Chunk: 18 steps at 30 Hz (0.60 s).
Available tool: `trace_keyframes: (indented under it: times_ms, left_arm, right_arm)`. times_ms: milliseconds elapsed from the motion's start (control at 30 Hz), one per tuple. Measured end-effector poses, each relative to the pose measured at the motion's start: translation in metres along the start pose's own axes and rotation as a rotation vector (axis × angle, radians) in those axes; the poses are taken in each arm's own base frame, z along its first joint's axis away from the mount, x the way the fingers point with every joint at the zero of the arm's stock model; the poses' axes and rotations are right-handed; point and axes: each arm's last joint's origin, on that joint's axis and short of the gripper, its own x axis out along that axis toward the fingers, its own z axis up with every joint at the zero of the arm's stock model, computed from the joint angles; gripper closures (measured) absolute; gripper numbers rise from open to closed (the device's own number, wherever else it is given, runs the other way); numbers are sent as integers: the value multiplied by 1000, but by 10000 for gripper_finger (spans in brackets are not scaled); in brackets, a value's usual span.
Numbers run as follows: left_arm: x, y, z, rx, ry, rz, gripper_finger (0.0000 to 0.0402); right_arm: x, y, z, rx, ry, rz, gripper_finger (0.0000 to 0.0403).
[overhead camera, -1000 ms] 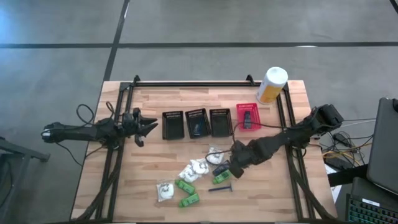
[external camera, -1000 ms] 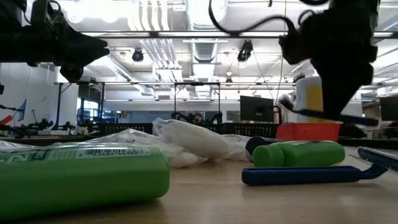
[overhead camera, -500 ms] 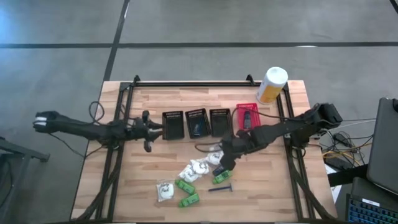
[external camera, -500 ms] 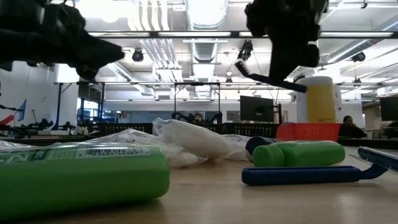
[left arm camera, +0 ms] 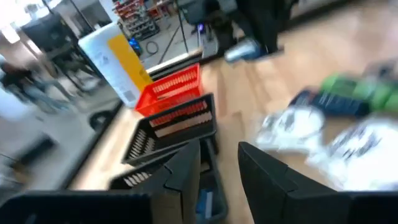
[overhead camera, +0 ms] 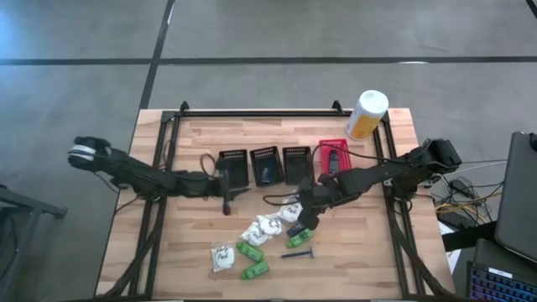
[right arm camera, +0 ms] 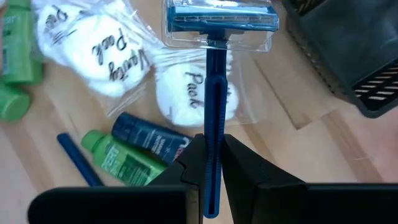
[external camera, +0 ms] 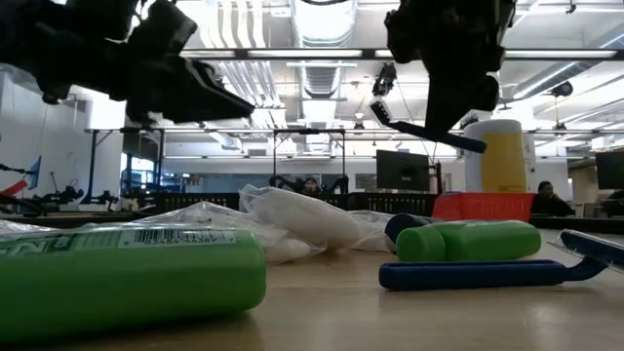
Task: Pick & Place Travel size toiletries
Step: Put the right blue razor into the middle black bin
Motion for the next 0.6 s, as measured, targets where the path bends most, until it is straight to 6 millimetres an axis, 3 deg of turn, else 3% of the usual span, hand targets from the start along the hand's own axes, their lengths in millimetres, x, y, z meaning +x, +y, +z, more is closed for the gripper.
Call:
trace_keyframes:
  times_ms: [233,367,600]
  left_arm:
    - [17,-30,28,286,88,144,286]
    - [20,-38,34,315,110,166,282]
    - [24,-41,40,310,99,169,197]
  right_arm:
    - [0,-2,2,6,3,0,368]
    - [1,-4,4,6,1,-1,369]
    - [0,-4,4,7,-1,0,366]
